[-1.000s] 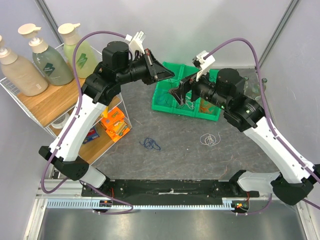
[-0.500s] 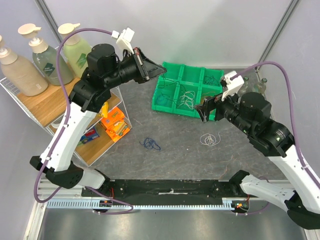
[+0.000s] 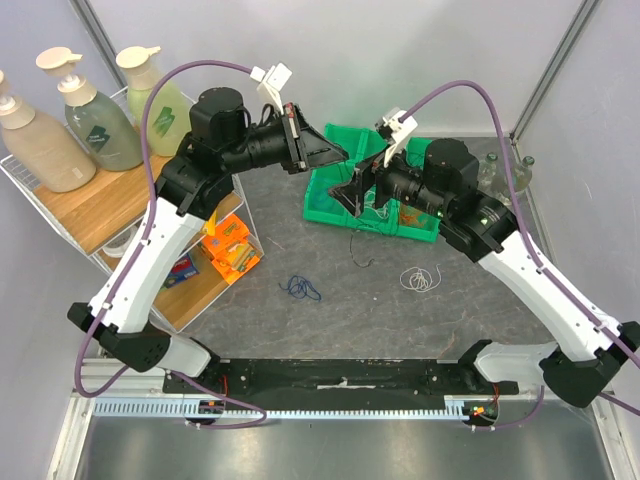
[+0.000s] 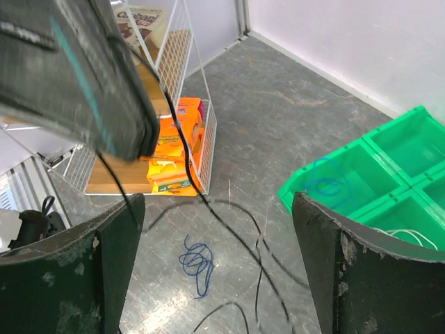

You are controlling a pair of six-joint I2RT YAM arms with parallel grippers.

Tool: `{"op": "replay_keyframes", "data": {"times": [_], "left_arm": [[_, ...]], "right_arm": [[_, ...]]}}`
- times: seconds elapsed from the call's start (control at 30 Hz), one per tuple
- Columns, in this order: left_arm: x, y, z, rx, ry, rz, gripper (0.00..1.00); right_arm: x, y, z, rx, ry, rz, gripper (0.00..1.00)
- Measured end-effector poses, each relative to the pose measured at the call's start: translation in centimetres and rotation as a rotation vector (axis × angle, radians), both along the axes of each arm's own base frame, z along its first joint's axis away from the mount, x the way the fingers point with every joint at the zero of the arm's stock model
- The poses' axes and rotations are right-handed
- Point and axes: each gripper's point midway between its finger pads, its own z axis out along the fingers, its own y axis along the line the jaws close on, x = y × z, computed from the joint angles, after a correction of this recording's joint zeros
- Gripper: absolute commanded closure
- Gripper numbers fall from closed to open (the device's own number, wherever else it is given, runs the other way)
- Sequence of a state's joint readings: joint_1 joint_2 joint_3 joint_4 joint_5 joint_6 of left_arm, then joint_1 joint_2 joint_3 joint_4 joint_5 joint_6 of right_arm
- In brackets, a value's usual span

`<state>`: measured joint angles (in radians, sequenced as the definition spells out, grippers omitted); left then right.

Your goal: Untangle the cables

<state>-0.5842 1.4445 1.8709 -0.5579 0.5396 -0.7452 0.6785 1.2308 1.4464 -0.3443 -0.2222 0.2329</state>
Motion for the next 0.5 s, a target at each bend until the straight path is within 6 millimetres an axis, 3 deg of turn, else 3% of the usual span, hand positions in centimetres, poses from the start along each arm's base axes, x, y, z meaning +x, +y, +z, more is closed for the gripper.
{"op": "replay_keyframes", "data": {"times": [0.2,0.5], "left_arm": [[-1.2,-1.0,0.1,-0.027,0.007,-0.107,0.98],[-1.1,-1.2,0.0,-0.043,0.037,-0.107,0.98]], "right_arm": [[-0.3,0.9,1.1,0.036,-0.034,0.056,0.09],[-1.0,0.3,1.9,0.086,-0.035,0.035,0.35]]}}
